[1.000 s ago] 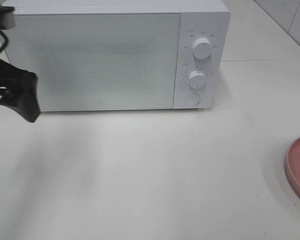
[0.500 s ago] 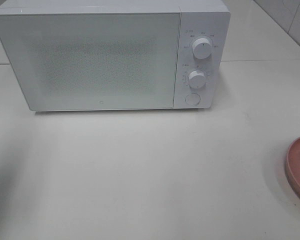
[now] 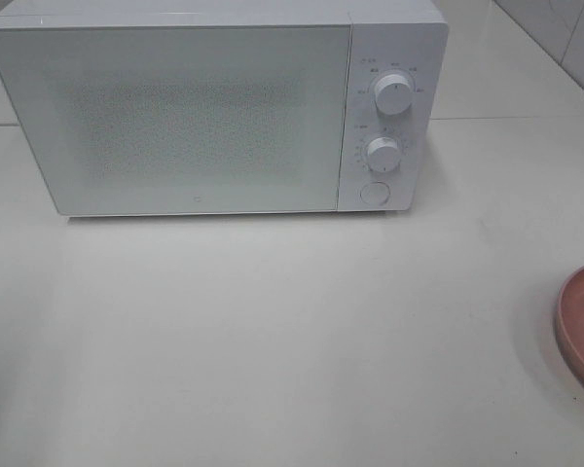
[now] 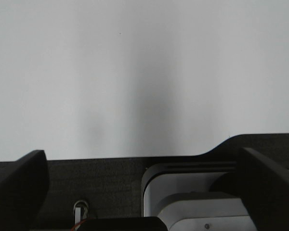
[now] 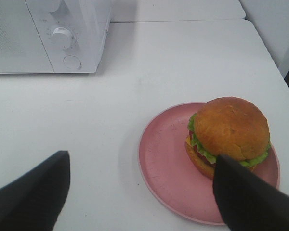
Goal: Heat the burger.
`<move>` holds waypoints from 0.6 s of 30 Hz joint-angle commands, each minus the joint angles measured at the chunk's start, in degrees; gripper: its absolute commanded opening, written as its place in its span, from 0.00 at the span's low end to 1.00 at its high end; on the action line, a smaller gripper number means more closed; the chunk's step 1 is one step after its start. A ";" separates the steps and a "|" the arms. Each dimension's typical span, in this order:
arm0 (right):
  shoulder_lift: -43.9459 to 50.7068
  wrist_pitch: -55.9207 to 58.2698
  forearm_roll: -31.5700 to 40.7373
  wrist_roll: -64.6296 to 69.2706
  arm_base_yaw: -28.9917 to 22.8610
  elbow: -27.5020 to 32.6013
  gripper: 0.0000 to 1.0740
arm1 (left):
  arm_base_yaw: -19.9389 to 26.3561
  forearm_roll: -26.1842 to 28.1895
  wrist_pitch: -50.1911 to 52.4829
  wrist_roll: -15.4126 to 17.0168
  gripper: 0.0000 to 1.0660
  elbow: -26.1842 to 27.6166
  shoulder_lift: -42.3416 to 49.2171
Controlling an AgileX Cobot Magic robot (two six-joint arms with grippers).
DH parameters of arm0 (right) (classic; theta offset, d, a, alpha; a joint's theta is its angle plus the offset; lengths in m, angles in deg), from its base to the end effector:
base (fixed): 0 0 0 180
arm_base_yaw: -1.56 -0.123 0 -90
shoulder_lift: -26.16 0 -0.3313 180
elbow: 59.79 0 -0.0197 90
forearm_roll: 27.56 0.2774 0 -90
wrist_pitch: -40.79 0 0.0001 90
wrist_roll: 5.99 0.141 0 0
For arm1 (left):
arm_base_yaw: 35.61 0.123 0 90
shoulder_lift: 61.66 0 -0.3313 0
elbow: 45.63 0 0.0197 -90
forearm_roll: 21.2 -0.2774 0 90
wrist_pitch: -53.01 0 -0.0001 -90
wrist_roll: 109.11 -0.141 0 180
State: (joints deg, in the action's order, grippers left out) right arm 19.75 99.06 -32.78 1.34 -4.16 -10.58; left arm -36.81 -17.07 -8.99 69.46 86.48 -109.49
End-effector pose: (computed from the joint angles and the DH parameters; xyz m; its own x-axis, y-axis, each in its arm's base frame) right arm 0.0182 -0.0091 0.2761 -0.4023 0.0397 -0.9146 0.0032 0.9991 0.0420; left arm 0.1088 -0.0112 0.2303 -0.9251 0.0105 -0.3796 0.0368 0.9974 -0.0622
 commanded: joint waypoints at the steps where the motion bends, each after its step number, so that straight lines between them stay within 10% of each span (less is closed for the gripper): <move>1: 1.43 -0.63 -0.11 -0.69 0.52 0.23 0.71 | 0.00 0.00 2.46 0.00 0.94 -1.49 3.95; 18: 1.43 -0.63 -0.11 -0.69 0.52 0.23 0.71 | 3.90 0.52 2.58 0.00 0.94 -1.49 32.03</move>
State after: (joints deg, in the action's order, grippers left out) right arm 19.75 99.06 -32.78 1.34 -4.16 -10.58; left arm -33.20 -16.84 -6.75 69.46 85.22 -78.50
